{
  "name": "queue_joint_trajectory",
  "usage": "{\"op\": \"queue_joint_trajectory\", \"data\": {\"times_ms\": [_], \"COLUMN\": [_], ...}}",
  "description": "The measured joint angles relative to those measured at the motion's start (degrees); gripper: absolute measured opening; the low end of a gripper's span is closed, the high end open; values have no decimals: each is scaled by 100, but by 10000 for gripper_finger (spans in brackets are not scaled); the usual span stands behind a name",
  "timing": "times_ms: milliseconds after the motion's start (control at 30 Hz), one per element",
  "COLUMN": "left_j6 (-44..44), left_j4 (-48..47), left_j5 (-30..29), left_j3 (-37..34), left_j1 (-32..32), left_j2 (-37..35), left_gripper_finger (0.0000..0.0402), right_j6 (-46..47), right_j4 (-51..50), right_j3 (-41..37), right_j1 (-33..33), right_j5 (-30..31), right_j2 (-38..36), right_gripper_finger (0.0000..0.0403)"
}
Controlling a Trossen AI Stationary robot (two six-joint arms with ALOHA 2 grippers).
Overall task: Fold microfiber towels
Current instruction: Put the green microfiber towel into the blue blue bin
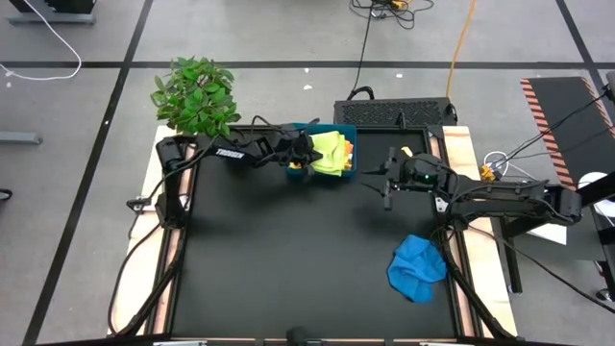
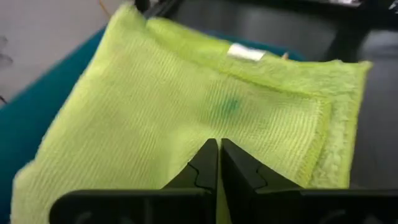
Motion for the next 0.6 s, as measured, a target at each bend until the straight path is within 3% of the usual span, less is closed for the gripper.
{"op": "queue_joint_trajectory", "data": {"times_ms": [400, 600], "left_j6": [-745, -504], "left_j4": [-37, -491], "left_j5": [64, 121], "left_j3": [4, 48], "left_j1": [44, 43], "left_j2": [-58, -188], "left_gripper_finger": [26, 26], "right_j6": [22, 391], "right_j4": [-6, 272], "right_j3": [2, 13], "right_j1": [0, -2], "right_j5": [0, 181], "right_j2": [12, 78], "right_gripper_finger": [141, 141]}}
